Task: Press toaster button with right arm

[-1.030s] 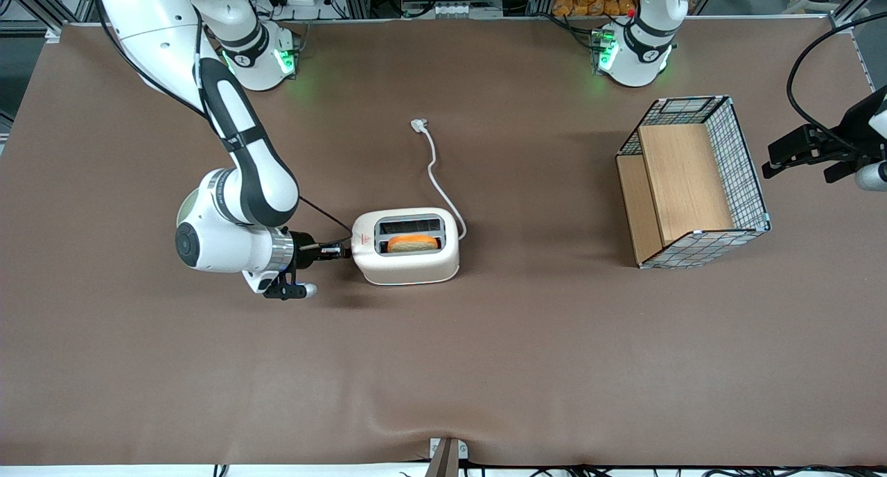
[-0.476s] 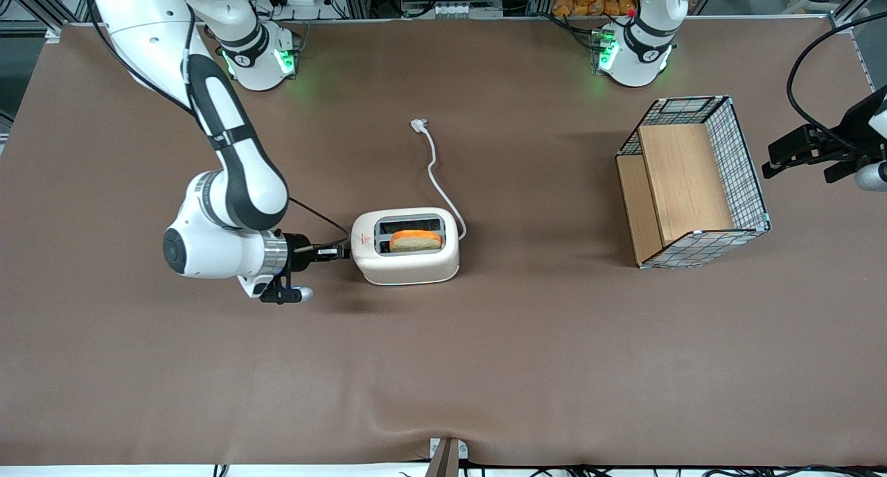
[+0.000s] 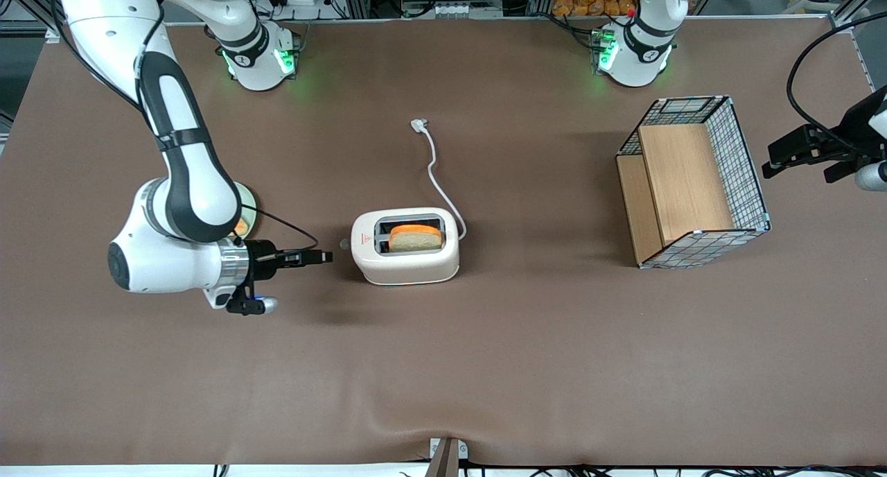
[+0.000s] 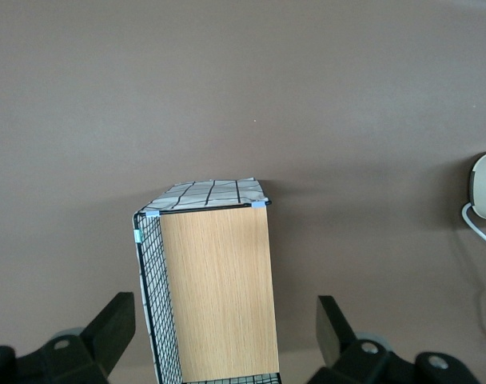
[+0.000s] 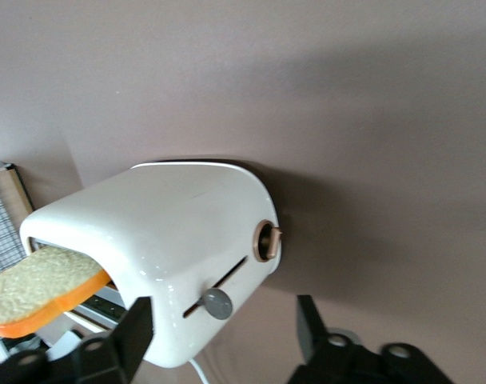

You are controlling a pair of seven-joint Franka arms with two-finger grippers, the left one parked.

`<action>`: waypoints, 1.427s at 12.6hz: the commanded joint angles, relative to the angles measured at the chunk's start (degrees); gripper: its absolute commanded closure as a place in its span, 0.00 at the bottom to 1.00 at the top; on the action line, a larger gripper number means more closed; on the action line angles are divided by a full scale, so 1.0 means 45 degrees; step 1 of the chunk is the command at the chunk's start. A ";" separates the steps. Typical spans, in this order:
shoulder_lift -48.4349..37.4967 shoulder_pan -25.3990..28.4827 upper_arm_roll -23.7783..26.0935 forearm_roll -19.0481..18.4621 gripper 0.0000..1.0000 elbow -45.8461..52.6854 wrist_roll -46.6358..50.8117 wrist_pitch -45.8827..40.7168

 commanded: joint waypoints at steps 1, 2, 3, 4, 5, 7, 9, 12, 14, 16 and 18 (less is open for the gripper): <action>-0.0546 -0.0053 0.0117 -0.1999 0.00 0.0290 0.0429 -0.0235; -0.0800 -0.0111 0.0098 -0.2645 0.00 0.0309 0.0410 -0.0235; -0.1015 -0.0363 0.0078 -0.3309 0.00 0.0503 0.0371 -0.0235; -0.1037 -0.0501 0.0058 -0.3935 0.00 0.0930 0.0274 -0.0312; -0.1018 -0.0502 0.0058 -0.4753 0.00 0.1650 0.0293 -0.1164; -0.1017 -0.0677 -0.0019 -0.5327 0.00 0.3096 0.0293 -0.3000; -0.1017 -0.1514 -0.0156 -0.5308 0.00 0.4132 0.0254 -0.4563; -0.1134 -0.2532 -0.0195 -0.5443 0.00 0.4938 -0.0406 -0.5858; -0.1951 -0.2573 -0.0176 -0.6785 0.00 0.4938 -0.0411 -0.5879; -0.3043 -0.2572 -0.0176 -0.7844 0.00 0.4880 -0.0352 -0.5918; -0.4448 -0.2864 -0.0176 -0.7886 0.00 0.3967 -0.0255 -0.5880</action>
